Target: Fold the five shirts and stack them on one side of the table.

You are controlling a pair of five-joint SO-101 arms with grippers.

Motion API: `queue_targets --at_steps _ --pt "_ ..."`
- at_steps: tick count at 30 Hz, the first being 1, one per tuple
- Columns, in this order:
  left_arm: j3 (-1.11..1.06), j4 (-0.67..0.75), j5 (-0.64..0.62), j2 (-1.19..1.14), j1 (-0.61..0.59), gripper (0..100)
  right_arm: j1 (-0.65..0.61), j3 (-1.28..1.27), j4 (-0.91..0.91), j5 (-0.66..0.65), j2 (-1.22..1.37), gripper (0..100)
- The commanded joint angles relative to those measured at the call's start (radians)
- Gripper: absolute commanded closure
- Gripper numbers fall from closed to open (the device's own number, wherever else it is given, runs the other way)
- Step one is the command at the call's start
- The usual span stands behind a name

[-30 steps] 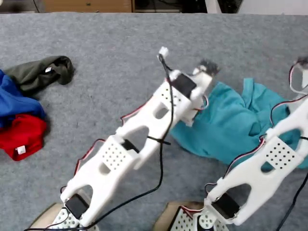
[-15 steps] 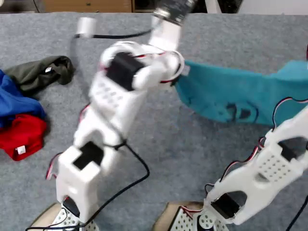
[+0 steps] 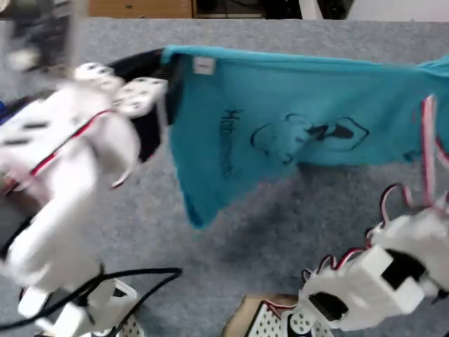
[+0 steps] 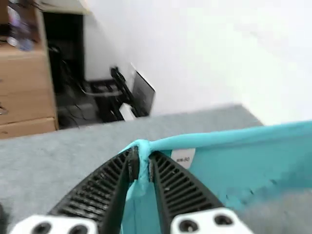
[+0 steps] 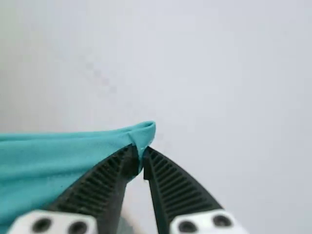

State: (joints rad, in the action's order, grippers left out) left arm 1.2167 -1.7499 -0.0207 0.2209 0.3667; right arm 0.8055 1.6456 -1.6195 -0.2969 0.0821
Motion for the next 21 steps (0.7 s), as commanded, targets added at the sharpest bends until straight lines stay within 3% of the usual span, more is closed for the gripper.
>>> queue_targets --at_steps 1,14,21 --pt "-0.057 -0.009 -0.015 0.084 -0.061 98 0.028 0.005 0.049 0.009 -0.117 97.7" --pt "-0.345 -0.009 -0.008 0.348 -0.080 98 0.024 0.004 0.164 -0.025 -0.297 97.7" --pt "-0.459 -0.005 -0.008 0.343 -0.170 98 -0.120 0.004 0.126 -0.101 -0.196 97.9"
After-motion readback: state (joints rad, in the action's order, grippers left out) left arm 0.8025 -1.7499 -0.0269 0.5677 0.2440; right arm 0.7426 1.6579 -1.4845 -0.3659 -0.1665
